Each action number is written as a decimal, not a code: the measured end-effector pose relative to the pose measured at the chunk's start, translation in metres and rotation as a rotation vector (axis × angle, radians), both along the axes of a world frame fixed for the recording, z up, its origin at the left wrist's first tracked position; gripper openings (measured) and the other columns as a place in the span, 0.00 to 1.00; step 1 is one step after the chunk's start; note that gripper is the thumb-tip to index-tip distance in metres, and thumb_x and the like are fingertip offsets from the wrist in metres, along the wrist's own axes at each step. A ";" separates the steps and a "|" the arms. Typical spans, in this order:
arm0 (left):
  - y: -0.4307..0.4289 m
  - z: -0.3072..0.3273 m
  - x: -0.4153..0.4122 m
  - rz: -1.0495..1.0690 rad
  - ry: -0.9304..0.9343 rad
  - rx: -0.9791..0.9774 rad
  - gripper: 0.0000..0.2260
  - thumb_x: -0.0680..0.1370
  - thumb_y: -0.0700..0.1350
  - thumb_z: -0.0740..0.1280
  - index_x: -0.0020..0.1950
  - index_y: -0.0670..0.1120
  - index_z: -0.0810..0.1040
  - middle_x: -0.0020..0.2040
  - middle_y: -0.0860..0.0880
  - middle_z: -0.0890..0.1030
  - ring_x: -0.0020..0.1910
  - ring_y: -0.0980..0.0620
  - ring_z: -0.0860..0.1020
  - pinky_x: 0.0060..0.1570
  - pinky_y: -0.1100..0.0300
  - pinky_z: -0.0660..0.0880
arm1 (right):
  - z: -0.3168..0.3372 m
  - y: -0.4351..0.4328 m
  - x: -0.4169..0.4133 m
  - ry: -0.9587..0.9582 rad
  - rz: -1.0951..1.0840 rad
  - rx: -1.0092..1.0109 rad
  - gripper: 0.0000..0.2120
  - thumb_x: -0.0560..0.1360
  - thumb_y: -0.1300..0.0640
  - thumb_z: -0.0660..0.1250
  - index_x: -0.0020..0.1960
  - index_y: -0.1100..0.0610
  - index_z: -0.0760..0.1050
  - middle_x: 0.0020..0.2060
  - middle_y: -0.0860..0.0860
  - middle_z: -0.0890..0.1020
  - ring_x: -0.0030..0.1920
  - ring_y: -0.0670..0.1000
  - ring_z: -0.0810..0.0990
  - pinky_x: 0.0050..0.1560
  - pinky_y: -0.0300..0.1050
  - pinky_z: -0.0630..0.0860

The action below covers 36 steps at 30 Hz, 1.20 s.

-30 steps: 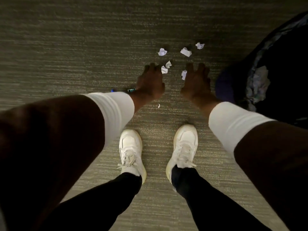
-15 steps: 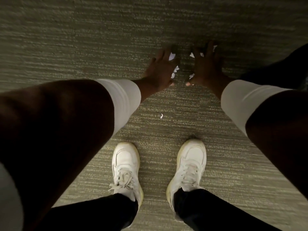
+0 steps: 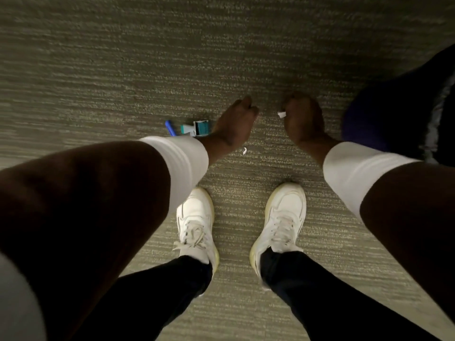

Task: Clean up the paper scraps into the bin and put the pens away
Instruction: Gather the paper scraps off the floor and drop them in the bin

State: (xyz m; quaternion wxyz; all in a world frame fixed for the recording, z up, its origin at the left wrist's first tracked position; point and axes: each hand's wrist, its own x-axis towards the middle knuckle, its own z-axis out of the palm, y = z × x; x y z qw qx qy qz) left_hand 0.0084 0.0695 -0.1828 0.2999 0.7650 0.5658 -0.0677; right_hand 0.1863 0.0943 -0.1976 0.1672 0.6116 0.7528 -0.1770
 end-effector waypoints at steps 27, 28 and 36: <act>-0.016 0.271 0.169 0.502 -0.334 -0.214 0.11 0.74 0.43 0.76 0.56 0.47 0.86 0.54 0.43 0.87 0.53 0.41 0.84 0.53 0.52 0.81 | 0.273 -0.078 0.124 0.462 -1.109 -0.056 0.10 0.68 0.56 0.75 0.50 0.52 0.87 0.46 0.54 0.89 0.49 0.58 0.88 0.56 0.55 0.85; -0.018 0.271 0.176 0.506 -0.341 -0.245 0.12 0.75 0.42 0.75 0.58 0.47 0.85 0.56 0.43 0.86 0.55 0.41 0.84 0.55 0.51 0.81 | 0.272 -0.077 0.132 0.438 -1.169 -0.054 0.12 0.67 0.54 0.77 0.50 0.52 0.87 0.46 0.54 0.89 0.48 0.57 0.88 0.55 0.56 0.85; -0.016 0.278 0.231 0.548 -0.484 -0.423 0.17 0.75 0.40 0.74 0.63 0.42 0.80 0.57 0.42 0.85 0.58 0.41 0.83 0.56 0.54 0.81 | 0.264 -0.070 0.177 0.343 -1.291 0.067 0.16 0.72 0.55 0.72 0.60 0.52 0.83 0.54 0.57 0.87 0.55 0.59 0.85 0.56 0.49 0.82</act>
